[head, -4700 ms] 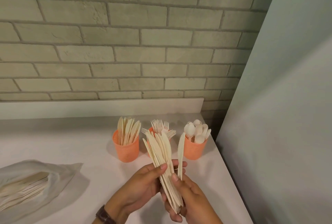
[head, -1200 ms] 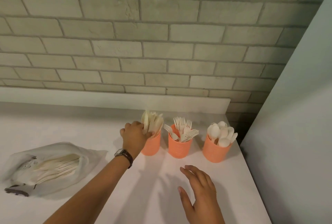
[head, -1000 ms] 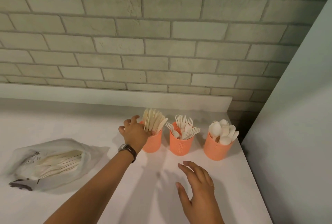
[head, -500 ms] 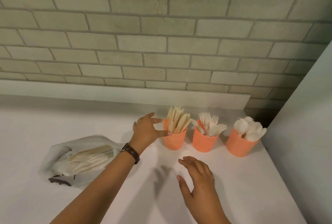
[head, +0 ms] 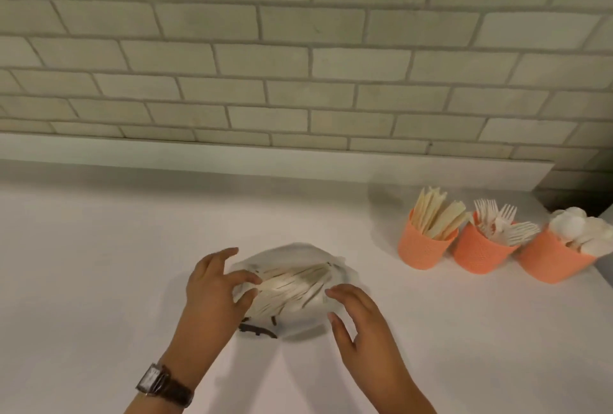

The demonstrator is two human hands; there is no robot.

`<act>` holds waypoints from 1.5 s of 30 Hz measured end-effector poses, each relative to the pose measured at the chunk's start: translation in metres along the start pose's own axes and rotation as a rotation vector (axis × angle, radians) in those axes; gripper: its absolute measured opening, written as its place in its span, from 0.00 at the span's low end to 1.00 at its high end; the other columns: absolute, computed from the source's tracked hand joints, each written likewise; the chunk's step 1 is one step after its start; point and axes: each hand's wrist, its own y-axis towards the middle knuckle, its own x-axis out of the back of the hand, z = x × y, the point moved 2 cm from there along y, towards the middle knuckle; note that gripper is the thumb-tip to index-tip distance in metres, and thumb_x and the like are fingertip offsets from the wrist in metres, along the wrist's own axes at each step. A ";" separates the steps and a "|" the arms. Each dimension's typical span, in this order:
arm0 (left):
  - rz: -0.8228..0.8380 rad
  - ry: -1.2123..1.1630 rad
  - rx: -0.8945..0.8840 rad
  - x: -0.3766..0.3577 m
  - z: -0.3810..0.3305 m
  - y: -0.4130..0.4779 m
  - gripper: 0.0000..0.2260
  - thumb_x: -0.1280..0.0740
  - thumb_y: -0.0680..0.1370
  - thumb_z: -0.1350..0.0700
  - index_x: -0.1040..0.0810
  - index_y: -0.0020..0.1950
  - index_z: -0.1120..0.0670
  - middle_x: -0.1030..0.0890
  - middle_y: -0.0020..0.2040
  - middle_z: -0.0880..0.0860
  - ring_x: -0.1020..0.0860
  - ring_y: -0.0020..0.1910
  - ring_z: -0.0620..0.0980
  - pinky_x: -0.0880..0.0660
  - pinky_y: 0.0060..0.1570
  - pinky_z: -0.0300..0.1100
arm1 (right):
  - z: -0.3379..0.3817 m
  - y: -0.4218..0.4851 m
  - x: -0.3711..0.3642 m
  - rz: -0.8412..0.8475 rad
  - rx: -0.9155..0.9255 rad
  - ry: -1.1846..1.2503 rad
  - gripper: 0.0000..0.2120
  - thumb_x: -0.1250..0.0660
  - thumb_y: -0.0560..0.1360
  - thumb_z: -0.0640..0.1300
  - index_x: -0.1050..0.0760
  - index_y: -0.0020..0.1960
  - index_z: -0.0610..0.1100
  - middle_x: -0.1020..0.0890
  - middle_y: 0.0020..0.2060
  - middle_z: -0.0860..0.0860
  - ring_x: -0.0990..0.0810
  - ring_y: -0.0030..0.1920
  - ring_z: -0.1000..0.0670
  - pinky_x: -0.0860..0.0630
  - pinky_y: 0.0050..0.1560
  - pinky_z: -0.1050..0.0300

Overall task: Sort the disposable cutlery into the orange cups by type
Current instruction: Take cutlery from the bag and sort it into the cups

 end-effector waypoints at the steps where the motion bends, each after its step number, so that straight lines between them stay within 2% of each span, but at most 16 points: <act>1: 0.030 -0.004 0.025 0.000 0.006 0.000 0.10 0.24 0.67 0.57 0.16 0.44 0.44 0.24 0.63 0.52 0.29 0.61 0.57 0.29 0.57 0.51 | 0.005 0.007 -0.004 0.030 0.000 -0.013 0.13 0.41 0.76 0.49 0.26 0.60 0.55 0.26 0.57 0.64 0.30 0.59 0.67 0.38 0.60 0.77; 3: 0.096 0.000 0.038 -0.004 0.014 -0.001 0.13 0.28 0.71 0.55 0.19 0.54 0.43 0.28 0.65 0.50 0.31 0.60 0.53 0.29 0.57 0.46 | 0.012 0.024 -0.012 0.129 -0.009 -0.061 0.13 0.40 0.77 0.43 0.24 0.60 0.51 0.24 0.56 0.61 0.27 0.57 0.65 0.38 0.58 0.78; 6: 0.179 -0.044 0.047 -0.010 0.019 0.003 0.21 0.32 0.73 0.58 0.27 0.65 0.44 0.33 0.67 0.47 0.27 0.57 0.50 0.29 0.52 0.36 | 0.013 0.054 -0.027 0.358 -0.049 -0.217 0.16 0.40 0.78 0.40 0.27 0.64 0.47 0.25 0.63 0.53 0.26 0.62 0.56 0.39 0.57 0.77; 9: 0.245 -0.133 0.029 -0.011 0.016 0.008 0.27 0.36 0.71 0.65 0.31 0.67 0.46 0.36 0.67 0.44 0.24 0.45 0.45 0.32 0.36 0.27 | 0.010 0.079 -0.040 0.605 -0.119 -0.401 0.24 0.40 0.76 0.35 0.36 0.72 0.44 0.30 0.69 0.48 0.29 0.66 0.48 0.35 0.66 0.63; 11: 0.268 -0.161 0.008 -0.010 0.012 0.009 0.29 0.37 0.70 0.65 0.33 0.68 0.45 0.39 0.67 0.41 0.24 0.40 0.43 0.32 0.31 0.28 | 0.009 0.090 -0.046 0.699 -0.092 -0.505 0.27 0.39 0.75 0.33 0.38 0.72 0.45 0.29 0.66 0.47 0.27 0.63 0.46 0.29 0.63 0.56; 15: 0.305 -0.160 -0.005 -0.007 0.009 0.013 0.31 0.36 0.69 0.65 0.37 0.69 0.45 0.42 0.67 0.40 0.26 0.34 0.44 0.32 0.28 0.31 | 0.008 0.110 -0.056 0.807 -0.009 -0.603 0.35 0.35 0.72 0.34 0.46 0.74 0.49 0.29 0.65 0.47 0.26 0.60 0.45 0.29 0.49 0.58; 19: 0.320 -0.184 0.010 -0.006 0.012 0.016 0.32 0.36 0.69 0.65 0.38 0.69 0.43 0.43 0.64 0.36 0.27 0.32 0.42 0.32 0.28 0.30 | -0.001 0.123 -0.064 0.838 0.040 -0.672 0.43 0.30 0.70 0.35 0.51 0.76 0.50 0.34 0.70 0.47 0.29 0.65 0.43 0.28 0.55 0.55; 21: 0.320 -0.194 0.022 -0.007 0.015 0.017 0.32 0.35 0.69 0.64 0.39 0.69 0.43 0.44 0.63 0.35 0.27 0.33 0.42 0.32 0.28 0.29 | -0.003 0.127 -0.066 0.832 0.087 -0.677 0.39 0.30 0.70 0.36 0.46 0.75 0.49 0.31 0.68 0.46 0.28 0.64 0.44 0.29 0.53 0.56; 24: 0.319 -0.200 0.029 -0.008 0.015 0.017 0.32 0.35 0.69 0.64 0.39 0.70 0.43 0.46 0.60 0.33 0.26 0.33 0.43 0.31 0.29 0.30 | -0.003 0.132 -0.067 0.840 0.124 -0.649 0.26 0.29 0.67 0.36 0.32 0.63 0.44 0.24 0.55 0.46 0.23 0.54 0.45 0.30 0.44 0.58; 30: 0.315 -0.203 0.017 -0.010 0.015 0.016 0.32 0.35 0.70 0.63 0.39 0.70 0.44 0.43 0.67 0.38 0.25 0.36 0.45 0.31 0.29 0.30 | -0.010 0.135 -0.065 0.832 0.111 -0.656 0.22 0.27 0.64 0.38 0.36 0.51 0.46 0.29 0.44 0.50 0.30 0.44 0.49 0.33 0.39 0.56; 32: 0.313 -0.197 0.011 -0.009 0.015 0.015 0.32 0.36 0.70 0.63 0.39 0.71 0.44 0.43 0.67 0.38 0.25 0.36 0.45 0.32 0.29 0.29 | -0.007 0.136 -0.061 0.834 0.083 -0.626 0.22 0.28 0.65 0.37 0.37 0.51 0.47 0.31 0.45 0.51 0.32 0.44 0.48 0.34 0.39 0.57; 34: 0.307 -0.194 0.009 -0.007 0.014 0.015 0.32 0.35 0.70 0.63 0.39 0.71 0.44 0.43 0.67 0.38 0.25 0.37 0.45 0.32 0.30 0.29 | -0.003 0.136 -0.058 0.849 0.049 -0.588 0.23 0.31 0.67 0.34 0.35 0.57 0.46 0.32 0.46 0.51 0.31 0.44 0.48 0.35 0.39 0.58; 36: 0.306 -0.180 0.007 -0.006 0.014 0.014 0.32 0.35 0.71 0.62 0.40 0.71 0.44 0.43 0.68 0.39 0.25 0.38 0.45 0.31 0.30 0.28 | -0.001 0.135 -0.057 0.874 0.054 -0.578 0.21 0.34 0.70 0.34 0.33 0.61 0.47 0.27 0.48 0.50 0.27 0.45 0.47 0.34 0.37 0.59; 39: 0.301 -0.172 -0.001 -0.005 0.013 0.014 0.32 0.35 0.71 0.62 0.40 0.71 0.44 0.43 0.68 0.39 0.24 0.41 0.45 0.31 0.31 0.27 | -0.001 0.134 -0.060 0.877 0.097 -0.628 0.11 0.37 0.73 0.37 0.30 0.55 0.46 0.23 0.52 0.48 0.25 0.49 0.46 0.36 0.35 0.59; 41: 0.300 -0.173 -0.003 -0.004 0.012 0.014 0.31 0.35 0.71 0.62 0.40 0.71 0.45 0.42 0.68 0.40 0.25 0.42 0.46 0.30 0.32 0.26 | 0.000 0.134 -0.059 0.871 0.084 -0.650 0.11 0.38 0.72 0.38 0.30 0.54 0.44 0.23 0.52 0.46 0.24 0.48 0.45 0.36 0.33 0.58; 45: 0.306 -0.175 -0.019 -0.004 0.013 0.014 0.31 0.35 0.71 0.61 0.40 0.71 0.44 0.42 0.68 0.39 0.26 0.39 0.45 0.31 0.31 0.27 | 0.006 0.132 -0.055 0.840 0.116 -0.674 0.09 0.37 0.73 0.38 0.31 0.53 0.42 0.25 0.48 0.46 0.25 0.48 0.45 0.35 0.41 0.57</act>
